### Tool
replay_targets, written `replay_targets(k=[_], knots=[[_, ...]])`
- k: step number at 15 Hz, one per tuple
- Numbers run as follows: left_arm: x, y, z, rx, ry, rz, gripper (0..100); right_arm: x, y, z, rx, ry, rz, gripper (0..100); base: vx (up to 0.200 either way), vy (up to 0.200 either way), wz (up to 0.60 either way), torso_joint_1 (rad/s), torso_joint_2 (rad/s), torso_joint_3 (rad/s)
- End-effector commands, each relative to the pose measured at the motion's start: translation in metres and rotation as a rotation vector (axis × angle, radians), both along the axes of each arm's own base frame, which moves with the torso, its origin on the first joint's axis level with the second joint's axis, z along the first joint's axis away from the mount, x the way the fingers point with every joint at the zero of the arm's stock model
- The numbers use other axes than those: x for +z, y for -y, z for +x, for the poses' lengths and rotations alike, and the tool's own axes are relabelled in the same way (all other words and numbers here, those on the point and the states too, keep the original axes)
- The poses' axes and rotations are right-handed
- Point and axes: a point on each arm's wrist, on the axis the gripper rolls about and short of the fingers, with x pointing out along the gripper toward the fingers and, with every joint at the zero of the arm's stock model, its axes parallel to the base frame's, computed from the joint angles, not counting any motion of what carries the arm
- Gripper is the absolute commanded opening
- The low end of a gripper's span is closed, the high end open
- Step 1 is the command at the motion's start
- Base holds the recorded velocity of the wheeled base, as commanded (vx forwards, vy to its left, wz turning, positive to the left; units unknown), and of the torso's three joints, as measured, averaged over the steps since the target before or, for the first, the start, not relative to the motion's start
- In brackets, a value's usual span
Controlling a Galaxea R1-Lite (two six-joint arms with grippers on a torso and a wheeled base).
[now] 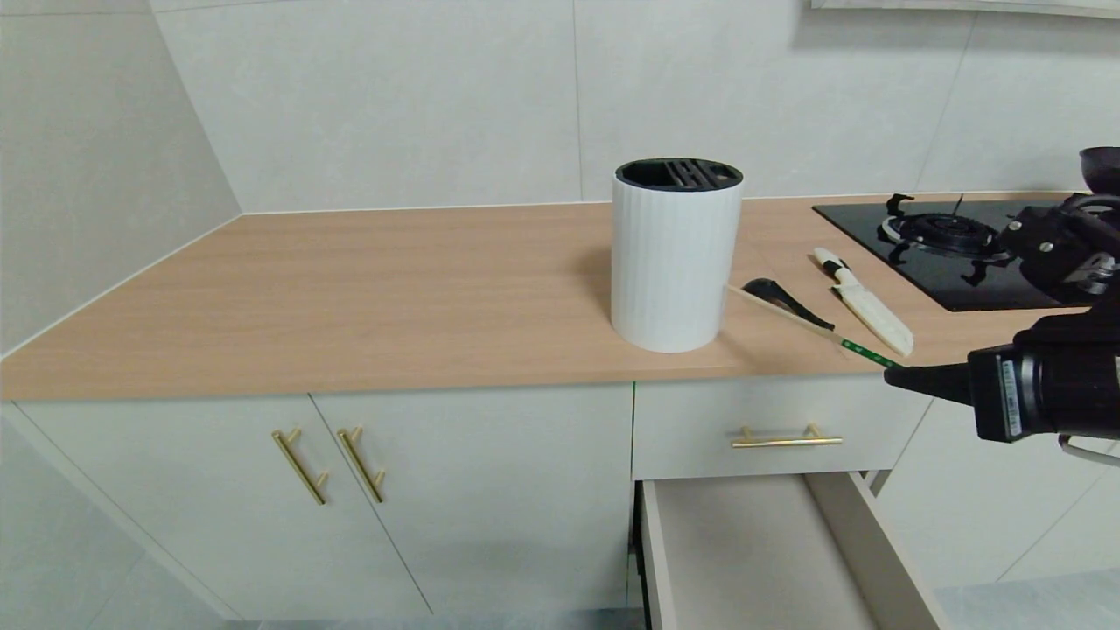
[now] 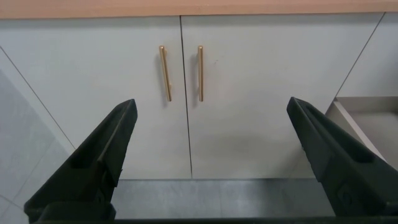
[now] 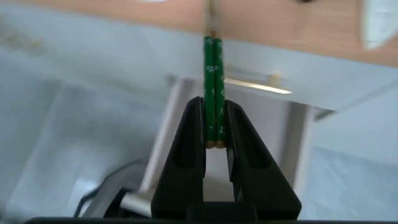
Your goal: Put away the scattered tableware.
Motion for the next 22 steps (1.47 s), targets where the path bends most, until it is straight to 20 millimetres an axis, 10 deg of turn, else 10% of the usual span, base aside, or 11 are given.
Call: replay_targets(k=[1, 22], knots=[[0.000, 0.000, 0.000, 0.000, 0.000, 0.000, 100, 0.009, 0.005, -0.015, 0.030, 0.036, 0.018, 0, 0.000, 0.000, 0.00, 0.000, 0.00, 0.000], [0.000, 0.000, 0.000, 0.000, -0.001, 0.000, 100, -0.040, -0.013, -0.020, 0.253, -0.162, -0.234, 0, 0.000, 0.000, 0.00, -0.003, 0.01, 0.005]])
